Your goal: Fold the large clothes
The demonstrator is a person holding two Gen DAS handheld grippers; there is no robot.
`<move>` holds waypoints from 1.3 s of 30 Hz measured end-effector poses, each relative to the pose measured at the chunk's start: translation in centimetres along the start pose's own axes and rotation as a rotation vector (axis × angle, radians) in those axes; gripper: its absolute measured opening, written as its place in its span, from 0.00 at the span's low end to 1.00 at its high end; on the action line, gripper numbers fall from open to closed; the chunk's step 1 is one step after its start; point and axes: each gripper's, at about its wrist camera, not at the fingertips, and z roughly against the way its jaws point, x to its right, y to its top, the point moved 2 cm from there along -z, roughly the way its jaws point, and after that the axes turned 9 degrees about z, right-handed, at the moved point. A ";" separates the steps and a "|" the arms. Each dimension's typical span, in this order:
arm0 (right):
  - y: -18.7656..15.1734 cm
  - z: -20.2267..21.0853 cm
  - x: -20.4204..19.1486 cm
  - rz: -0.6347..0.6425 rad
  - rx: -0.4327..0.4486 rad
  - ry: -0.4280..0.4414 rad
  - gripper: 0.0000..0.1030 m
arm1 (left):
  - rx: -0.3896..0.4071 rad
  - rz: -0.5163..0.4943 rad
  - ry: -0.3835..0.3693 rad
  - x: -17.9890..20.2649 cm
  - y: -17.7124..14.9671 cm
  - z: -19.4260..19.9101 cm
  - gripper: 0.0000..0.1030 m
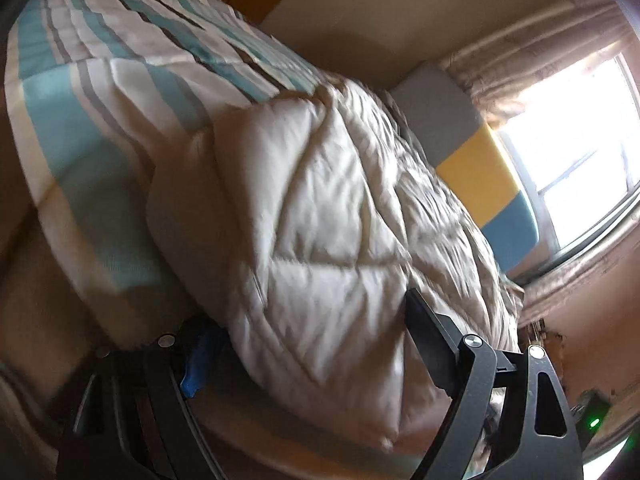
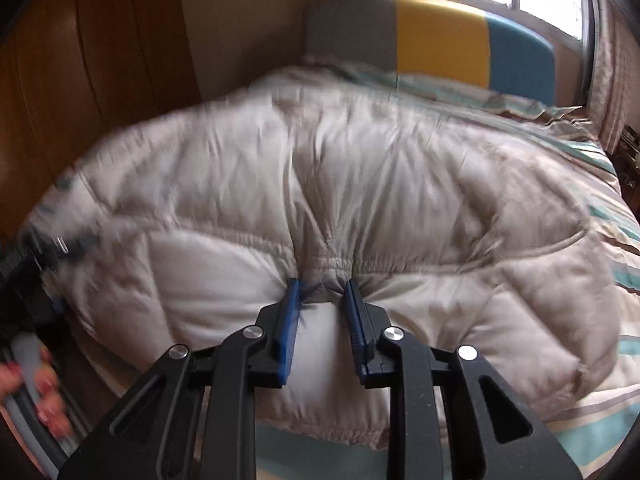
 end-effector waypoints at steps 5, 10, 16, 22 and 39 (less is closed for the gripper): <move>-0.1 -0.9 -0.2 0.010 -0.007 -0.015 0.22 | 0.031 0.026 -0.013 0.6 -0.4 -0.6 0.76; -0.1 -1.0 -0.6 0.011 -0.001 -0.020 0.22 | 0.027 0.169 -0.081 -0.6 0.0 -1.0 0.61; -0.4 -0.8 -0.4 0.005 0.002 -0.020 0.22 | 0.035 0.253 -0.106 -1.0 0.9 -0.7 0.28; -0.2 -0.4 -0.1 -0.020 -0.003 -0.013 0.22 | 0.137 0.028 -0.146 4.2 0.8 2.5 0.26; -2.2 7.8 8.7 -0.196 0.118 -0.177 0.42 | 0.245 -0.588 -0.138 18.0 -4.8 6.8 0.26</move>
